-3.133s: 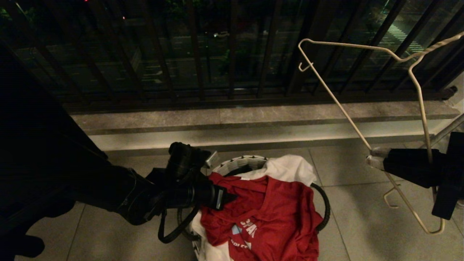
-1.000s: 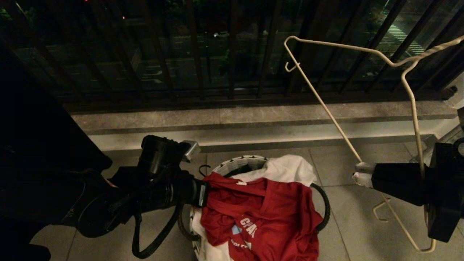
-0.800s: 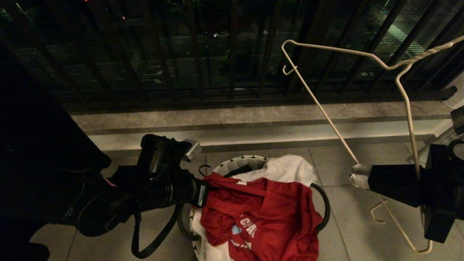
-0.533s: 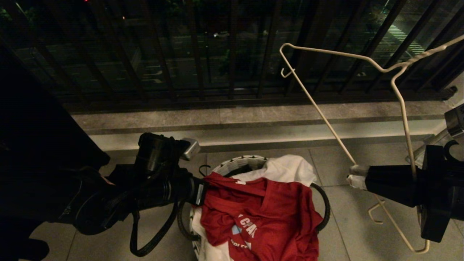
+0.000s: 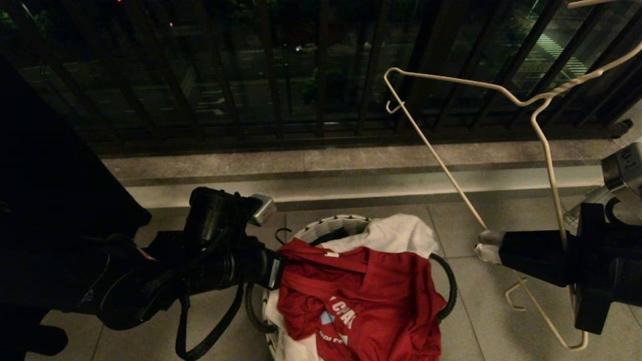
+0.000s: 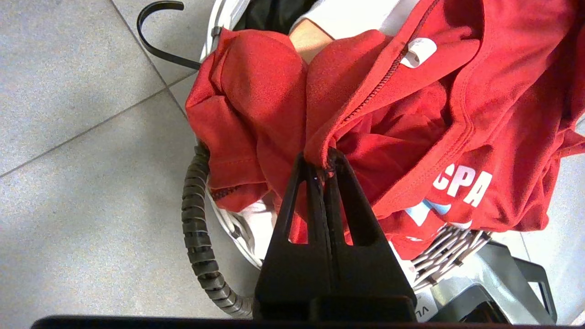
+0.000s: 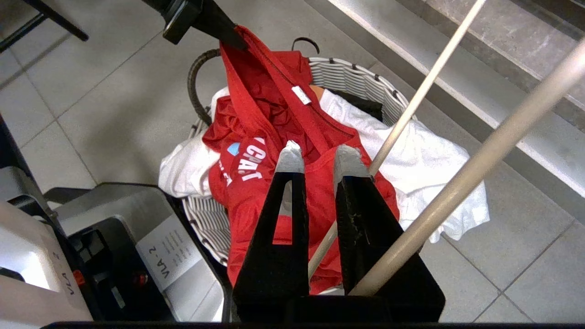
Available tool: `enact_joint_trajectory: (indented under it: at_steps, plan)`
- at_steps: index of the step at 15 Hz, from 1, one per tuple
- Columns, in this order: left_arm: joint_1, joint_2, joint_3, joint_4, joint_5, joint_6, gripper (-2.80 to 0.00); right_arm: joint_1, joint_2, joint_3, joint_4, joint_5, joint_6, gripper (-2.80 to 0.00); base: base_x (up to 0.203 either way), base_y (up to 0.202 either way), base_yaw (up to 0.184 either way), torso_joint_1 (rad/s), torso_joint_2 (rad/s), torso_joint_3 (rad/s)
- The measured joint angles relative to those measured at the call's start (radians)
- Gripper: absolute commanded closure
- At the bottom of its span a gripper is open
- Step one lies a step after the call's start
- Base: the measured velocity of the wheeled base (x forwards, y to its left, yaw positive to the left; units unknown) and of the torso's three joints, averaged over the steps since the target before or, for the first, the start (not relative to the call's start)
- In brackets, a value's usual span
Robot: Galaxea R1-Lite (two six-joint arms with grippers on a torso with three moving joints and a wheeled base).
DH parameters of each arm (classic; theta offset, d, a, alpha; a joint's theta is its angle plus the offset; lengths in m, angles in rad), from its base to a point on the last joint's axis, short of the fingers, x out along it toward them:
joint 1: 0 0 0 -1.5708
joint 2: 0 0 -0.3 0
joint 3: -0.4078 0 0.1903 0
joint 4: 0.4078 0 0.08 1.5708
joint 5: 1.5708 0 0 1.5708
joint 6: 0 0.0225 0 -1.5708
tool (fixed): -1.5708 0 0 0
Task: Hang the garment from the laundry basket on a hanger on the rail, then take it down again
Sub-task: Pick up clothes from the basket
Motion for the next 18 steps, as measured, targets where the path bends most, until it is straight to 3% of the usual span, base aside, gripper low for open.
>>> enact_joint_trajectory:
  at_steps: [18]
  plan:
    - [-0.001,-0.012,0.004,0.0,0.001,0.0,0.0,0.0,0.003,0.0,0.0,0.0,0.0,0.0,0.0,0.0,0.0,0.0,0.0,0.002]
